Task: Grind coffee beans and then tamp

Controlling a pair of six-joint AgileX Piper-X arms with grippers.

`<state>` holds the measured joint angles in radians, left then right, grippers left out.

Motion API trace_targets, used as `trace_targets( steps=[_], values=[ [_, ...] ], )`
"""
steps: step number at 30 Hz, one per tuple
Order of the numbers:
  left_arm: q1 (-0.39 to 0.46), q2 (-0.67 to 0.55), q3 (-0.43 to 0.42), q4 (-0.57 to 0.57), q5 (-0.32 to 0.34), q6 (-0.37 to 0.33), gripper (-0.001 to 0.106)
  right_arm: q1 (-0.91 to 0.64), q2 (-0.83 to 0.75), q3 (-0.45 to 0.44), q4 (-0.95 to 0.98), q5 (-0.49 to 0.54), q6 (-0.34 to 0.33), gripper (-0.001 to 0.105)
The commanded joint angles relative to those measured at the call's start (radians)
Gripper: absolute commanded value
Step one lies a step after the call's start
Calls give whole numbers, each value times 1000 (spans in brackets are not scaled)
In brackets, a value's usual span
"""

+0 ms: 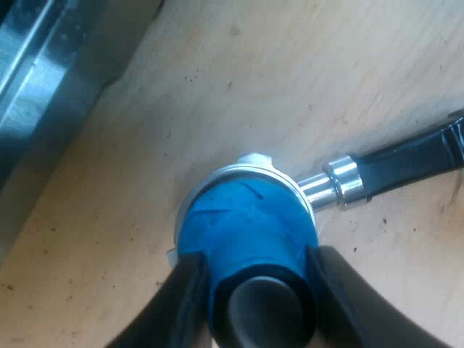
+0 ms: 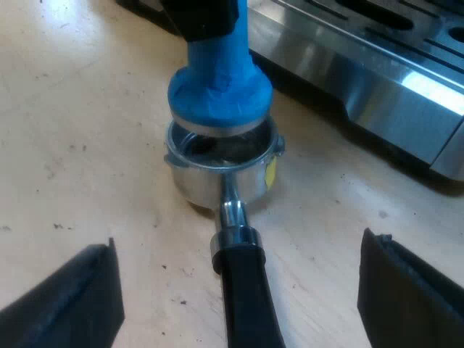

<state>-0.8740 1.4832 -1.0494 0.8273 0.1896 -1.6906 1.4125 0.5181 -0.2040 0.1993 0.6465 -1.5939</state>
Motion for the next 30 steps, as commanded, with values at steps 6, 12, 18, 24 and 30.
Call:
trace_targets(
  steps=[6,12,18,24,30],
  values=[
    [1,21,0,-17,9,-2,0,2,-6,-1,-8,9,1,70],
    [1,40,0,-17,9,-2,0,2,-6,-1,-8,9,1,70],
    [1,63,0,-17,14,-2,0,2,-6,-1,-8,9,1,70],
    [1,77,0,-17,17,-2,0,2,-6,-1,-8,9,1,70],
    [1,118,0,-17,29,-2,0,2,-6,-1,-8,9,1,70]
  ],
)
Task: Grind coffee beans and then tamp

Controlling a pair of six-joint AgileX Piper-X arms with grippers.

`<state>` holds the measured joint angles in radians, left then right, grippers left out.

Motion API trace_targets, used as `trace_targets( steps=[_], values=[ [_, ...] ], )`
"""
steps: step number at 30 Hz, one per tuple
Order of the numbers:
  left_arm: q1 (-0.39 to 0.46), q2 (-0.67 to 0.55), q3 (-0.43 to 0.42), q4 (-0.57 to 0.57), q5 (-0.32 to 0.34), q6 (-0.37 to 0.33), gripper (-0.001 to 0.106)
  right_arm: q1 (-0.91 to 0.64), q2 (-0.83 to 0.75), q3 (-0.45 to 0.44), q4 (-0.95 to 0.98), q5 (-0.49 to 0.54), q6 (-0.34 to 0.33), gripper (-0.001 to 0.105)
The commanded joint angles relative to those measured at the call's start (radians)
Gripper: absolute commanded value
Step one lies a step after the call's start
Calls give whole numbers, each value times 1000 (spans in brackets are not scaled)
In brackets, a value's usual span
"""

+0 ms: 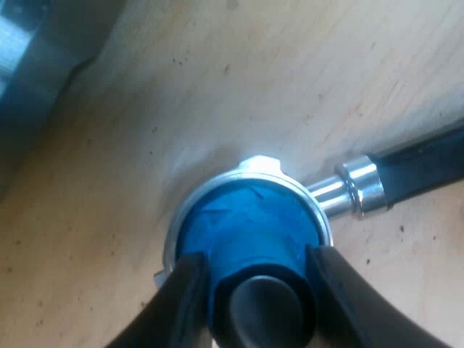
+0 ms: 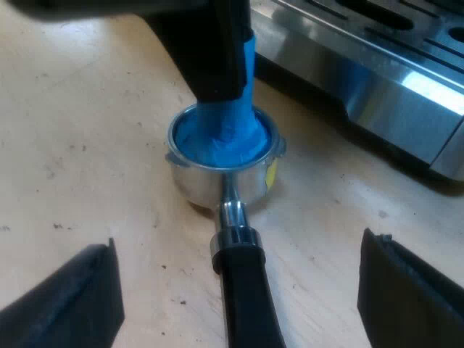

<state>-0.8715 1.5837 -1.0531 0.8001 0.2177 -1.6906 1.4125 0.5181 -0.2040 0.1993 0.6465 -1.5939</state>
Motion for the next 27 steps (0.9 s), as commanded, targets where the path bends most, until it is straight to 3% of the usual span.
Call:
trace_targets(
  steps=[1,6,17,27],
  values=[
    [-1,23,3,10,1,-2,0,2,-6,-1,-8,9,1,70],
    [-1,29,27,10,1,33,0,2,-6,-1,-8,9,1,70],
    [-1,29,173,-34,4,36,0,2,-6,-1,-8,7,1,70],
    [-1,14,174,-45,12,36,0,2,-6,-1,-8,7,1,70]
  ],
)
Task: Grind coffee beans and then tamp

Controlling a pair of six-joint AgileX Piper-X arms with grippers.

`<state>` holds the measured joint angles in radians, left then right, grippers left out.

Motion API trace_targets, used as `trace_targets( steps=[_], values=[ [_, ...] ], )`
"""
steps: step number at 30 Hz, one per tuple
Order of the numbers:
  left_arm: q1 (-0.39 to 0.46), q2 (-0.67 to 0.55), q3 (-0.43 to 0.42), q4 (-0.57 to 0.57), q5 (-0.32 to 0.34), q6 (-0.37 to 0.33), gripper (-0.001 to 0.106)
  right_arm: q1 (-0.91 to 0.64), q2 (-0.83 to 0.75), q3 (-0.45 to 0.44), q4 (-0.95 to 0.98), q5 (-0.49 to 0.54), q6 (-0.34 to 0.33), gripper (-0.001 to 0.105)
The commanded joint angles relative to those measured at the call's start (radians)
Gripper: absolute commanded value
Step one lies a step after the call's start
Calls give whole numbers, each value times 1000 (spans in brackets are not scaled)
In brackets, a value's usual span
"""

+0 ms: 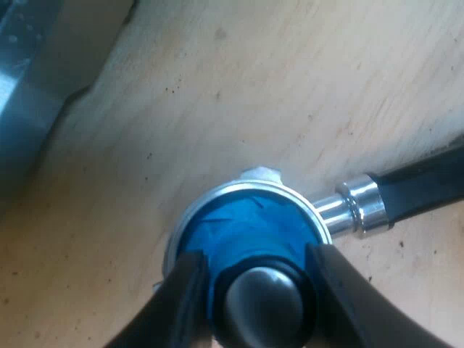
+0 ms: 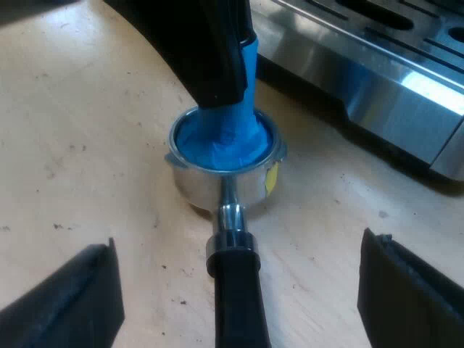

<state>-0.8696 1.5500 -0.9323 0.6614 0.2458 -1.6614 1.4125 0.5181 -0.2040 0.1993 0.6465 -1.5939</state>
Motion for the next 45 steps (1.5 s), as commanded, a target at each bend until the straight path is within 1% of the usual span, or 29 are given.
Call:
trace_targets(
  steps=[1,5,11,15,20,24,25,26,30,34,36,39,41,45],
  values=[
    [-3,37,50,90,-11,8,0,2,-6,-1,-8,7,1,70],
    [-3,0,20,91,-6,14,0,2,-6,-1,-8,7,1,70],
    [-3,-13,-42,103,-2,14,0,2,-6,-1,-54,7,-3,70],
    [-3,-13,-91,143,-2,29,0,2,-6,-11,-68,7,-20,70],
    [-3,-28,-137,158,-6,33,0,2,-6,-40,-68,7,-66,70],
    [-3,-53,-162,191,-10,45,0,2,-6,-51,-68,7,-70,70],
    [-3,-63,-168,211,-29,52,0,2,-6,-52,-68,7,-70,70],
    [-3,-76,-168,217,-50,56,0,2,-6,-52,-68,7,-70,70],
    [19,-126,-168,252,-61,68,0,2,-6,-60,-68,7,-70,70],
    [95,-187,-168,313,-53,68,0,2,-6,-91,-53,-1,-70,70],
    [131,-211,-161,333,-46,68,0,2,-6,-110,-36,-27,-70,70],
    [169,-261,-123,337,-47,65,0,0,-6,-146,-7,-81,-70,70],
    [200,-304,-81,337,-47,27,0,0,-6,-171,29,-110,-70,70],
    [262,-365,-7,329,-47,-7,0,0,-6,-208,83,-178,-68,70]
  ],
)
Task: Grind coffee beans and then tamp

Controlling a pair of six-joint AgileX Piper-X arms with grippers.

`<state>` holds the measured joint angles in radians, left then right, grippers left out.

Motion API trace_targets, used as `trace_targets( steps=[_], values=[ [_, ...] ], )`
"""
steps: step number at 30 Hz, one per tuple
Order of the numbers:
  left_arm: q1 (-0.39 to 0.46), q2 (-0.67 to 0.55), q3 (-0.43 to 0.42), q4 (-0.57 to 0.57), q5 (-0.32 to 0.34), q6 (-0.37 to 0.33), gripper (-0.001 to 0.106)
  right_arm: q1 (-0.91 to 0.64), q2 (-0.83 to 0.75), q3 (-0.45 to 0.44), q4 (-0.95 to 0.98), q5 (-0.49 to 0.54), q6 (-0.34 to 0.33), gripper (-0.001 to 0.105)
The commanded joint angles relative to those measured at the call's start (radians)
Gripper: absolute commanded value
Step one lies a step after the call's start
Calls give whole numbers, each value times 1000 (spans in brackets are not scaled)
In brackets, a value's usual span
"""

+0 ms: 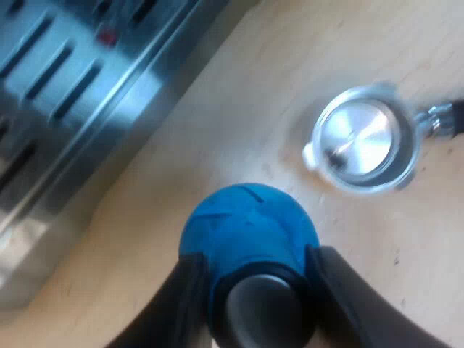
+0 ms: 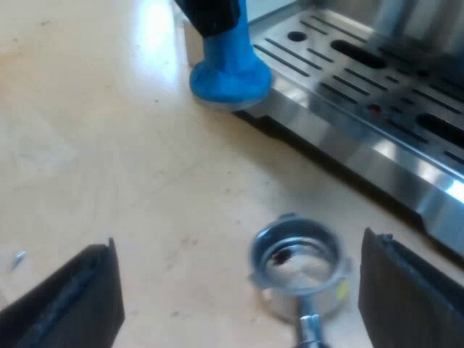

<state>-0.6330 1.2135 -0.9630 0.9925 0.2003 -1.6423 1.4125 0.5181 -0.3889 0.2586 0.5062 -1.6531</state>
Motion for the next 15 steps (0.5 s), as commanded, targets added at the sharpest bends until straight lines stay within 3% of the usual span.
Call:
trace_targets(
  steps=[1,8,10,15],
  values=[
    [50,-41,41,-2,-1,-32,0,0,-3,-30,25,-54,-7,70],
    [204,-82,140,-4,-4,-36,0,-3,70,-41,10,-104,18,70],
    [275,-83,178,-25,-4,-36,0,-15,112,-44,-25,-138,46,70],
    [378,-83,232,-72,-4,-34,0,-100,198,-66,-106,-234,46,70]
  ],
)
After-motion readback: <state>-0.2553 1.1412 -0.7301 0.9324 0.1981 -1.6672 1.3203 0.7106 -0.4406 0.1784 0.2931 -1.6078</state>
